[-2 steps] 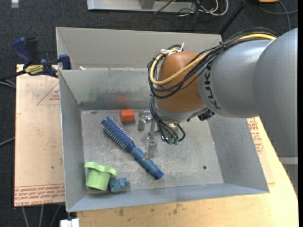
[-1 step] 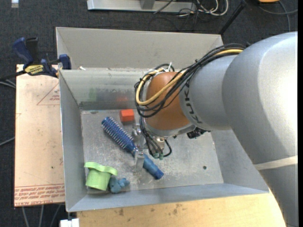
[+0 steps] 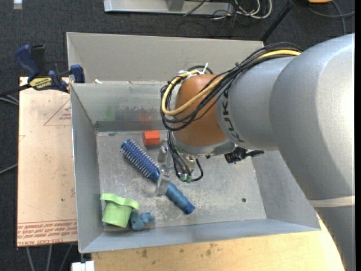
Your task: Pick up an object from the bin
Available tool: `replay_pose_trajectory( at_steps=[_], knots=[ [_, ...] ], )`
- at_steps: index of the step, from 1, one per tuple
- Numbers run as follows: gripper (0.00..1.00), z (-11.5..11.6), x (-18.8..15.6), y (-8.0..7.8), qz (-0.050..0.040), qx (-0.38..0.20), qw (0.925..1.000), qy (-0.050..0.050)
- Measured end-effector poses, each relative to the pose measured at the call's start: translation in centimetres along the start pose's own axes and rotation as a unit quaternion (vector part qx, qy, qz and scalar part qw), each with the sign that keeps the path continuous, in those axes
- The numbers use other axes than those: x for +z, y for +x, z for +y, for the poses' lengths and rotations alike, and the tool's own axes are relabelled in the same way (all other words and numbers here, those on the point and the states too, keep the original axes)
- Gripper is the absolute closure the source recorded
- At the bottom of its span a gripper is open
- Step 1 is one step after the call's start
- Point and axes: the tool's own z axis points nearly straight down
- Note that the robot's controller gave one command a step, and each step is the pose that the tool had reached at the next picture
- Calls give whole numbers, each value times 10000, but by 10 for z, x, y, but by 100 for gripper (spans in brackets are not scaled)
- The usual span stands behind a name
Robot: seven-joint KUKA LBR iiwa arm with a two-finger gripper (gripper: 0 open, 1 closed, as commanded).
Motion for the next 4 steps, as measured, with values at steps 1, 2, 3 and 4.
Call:
replay_pose_trajectory(
  at_steps=[1, 2, 3, 4],
  knots=[
    [0, 8, 1, -11, 4, 531, 9986, 3],
    [0, 7, 31, -6, 19, 1223, 9925, 11],
    [0, 8, 31, -6, 17, 1218, 9926, 6],
    [100, 8, 31, -6, 14, 1215, 9926, 3]
  ],
)
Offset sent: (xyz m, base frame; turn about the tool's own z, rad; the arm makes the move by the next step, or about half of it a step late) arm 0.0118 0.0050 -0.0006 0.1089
